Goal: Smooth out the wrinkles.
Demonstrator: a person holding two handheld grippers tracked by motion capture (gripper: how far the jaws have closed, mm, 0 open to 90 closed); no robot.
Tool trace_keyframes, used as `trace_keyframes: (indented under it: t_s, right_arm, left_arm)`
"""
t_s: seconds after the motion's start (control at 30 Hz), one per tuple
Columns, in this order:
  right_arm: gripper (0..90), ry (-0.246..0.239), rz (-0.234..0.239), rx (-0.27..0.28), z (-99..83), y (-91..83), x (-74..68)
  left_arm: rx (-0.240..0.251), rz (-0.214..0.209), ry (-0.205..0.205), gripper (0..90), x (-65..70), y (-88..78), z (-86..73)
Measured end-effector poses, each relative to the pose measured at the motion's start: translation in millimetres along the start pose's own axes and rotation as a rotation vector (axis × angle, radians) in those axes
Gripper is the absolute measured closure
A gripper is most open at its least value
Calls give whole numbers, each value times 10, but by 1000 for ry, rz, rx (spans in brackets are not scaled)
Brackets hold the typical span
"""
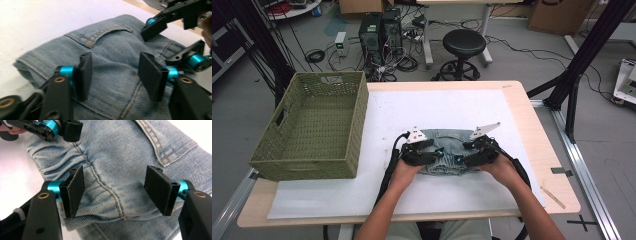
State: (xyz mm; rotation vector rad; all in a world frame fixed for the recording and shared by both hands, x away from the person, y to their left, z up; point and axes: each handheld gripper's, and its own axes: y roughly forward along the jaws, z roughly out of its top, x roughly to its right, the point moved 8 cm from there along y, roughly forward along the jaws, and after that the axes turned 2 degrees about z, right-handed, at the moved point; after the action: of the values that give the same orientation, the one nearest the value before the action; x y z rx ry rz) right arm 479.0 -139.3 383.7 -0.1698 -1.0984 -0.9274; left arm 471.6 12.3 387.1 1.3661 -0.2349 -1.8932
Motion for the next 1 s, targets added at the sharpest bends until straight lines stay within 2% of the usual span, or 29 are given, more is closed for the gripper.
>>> trace_keyframes:
  t_s: [0.07, 0.23, 0.37, 0.47, 0.5, 0.53, 0.6, 0.67, 0.7, 0.77, 0.9, 1.0]
  right_arm:
    - [330, -5, 5, -7, -26, -5, -4]
    - [330, -8, 17, 5, -86, -20, -42]
    - [329, -13, 29, 1, -90, -66, -92]
    - [324, 1, 27, 76, 1, -157, -60]
    - [321, 12, 6, 104, 34, -188, -29]
    - [309, 21, -28, 132, 69, -210, 25]
    - [303, 35, -77, 132, 91, -194, 97]
    - [296, 33, -97, 91, 74, -124, 137]
    - [296, 26, -91, 66, 53, -74, 141]
    - [298, 38, -73, 24, 0, -9, 135]
    - [303, 64, -33, 12, -63, -17, 117]
    - [311, 67, -28, 9, -85, -29, 88]
  left_arm:
    - [-5, -8, 5, 475, 27, -8, -27]
    - [12, -25, -11, 478, 76, -38, -89]
    - [39, -11, 16, 476, 82, -72, -46]
    - [121, 46, 27, 414, 11, -136, 81]
    - [155, 64, 25, 399, -31, -160, 126]
    - [168, 72, 17, 388, -57, -167, 145]
    - [151, 79, 10, 383, -89, -139, 132]
    - [88, 73, 4, 384, -89, -63, 46]
    - [65, 67, -5, 386, -86, -35, 6]
    - [61, 52, -24, 399, -79, -31, -13]
    - [49, 23, -44, 428, -29, -30, -86]
    - [52, 24, -42, 438, -3, -42, -103]
